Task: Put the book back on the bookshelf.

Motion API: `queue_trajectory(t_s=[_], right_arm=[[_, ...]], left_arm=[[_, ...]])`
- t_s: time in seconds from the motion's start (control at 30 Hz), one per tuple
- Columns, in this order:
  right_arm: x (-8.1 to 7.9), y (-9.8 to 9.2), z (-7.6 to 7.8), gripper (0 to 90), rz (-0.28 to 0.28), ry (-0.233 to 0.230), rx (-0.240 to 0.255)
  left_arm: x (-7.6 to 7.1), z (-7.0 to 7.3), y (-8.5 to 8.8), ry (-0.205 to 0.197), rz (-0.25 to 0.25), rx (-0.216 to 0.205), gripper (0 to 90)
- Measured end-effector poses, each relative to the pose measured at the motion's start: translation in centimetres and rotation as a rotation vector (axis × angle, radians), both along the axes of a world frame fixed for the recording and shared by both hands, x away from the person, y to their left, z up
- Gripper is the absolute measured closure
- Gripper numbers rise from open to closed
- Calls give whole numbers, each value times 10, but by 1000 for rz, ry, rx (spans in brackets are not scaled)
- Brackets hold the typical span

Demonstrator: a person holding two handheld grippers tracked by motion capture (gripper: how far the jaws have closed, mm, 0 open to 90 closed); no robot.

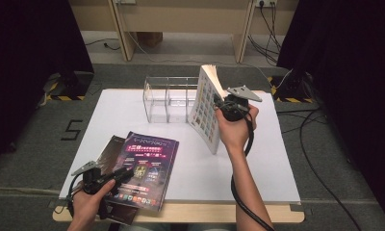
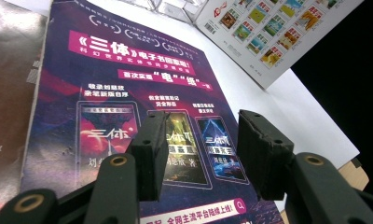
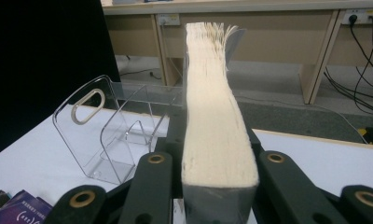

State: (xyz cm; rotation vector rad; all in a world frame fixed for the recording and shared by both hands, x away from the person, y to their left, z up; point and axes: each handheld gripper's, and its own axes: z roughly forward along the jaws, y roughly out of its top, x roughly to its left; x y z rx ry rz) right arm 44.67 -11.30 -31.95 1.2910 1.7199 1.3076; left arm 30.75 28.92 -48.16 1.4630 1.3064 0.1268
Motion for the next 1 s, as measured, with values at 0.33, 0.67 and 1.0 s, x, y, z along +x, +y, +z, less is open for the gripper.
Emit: queue_trajectory(t_s=[0.33, 0.67, 1.0], right_arm=[[-1, 10, 2, 747, -13, -44, 13], [7, 24, 8, 746, -40, -79, 29], [21, 32, 12, 746, -63, -95, 37]], left_arm=[[0, 0, 2, -3, 1, -1, 528], [0, 1, 4, -6, 7, -6, 528], [0, 1, 5, -10, 10, -9, 528]])
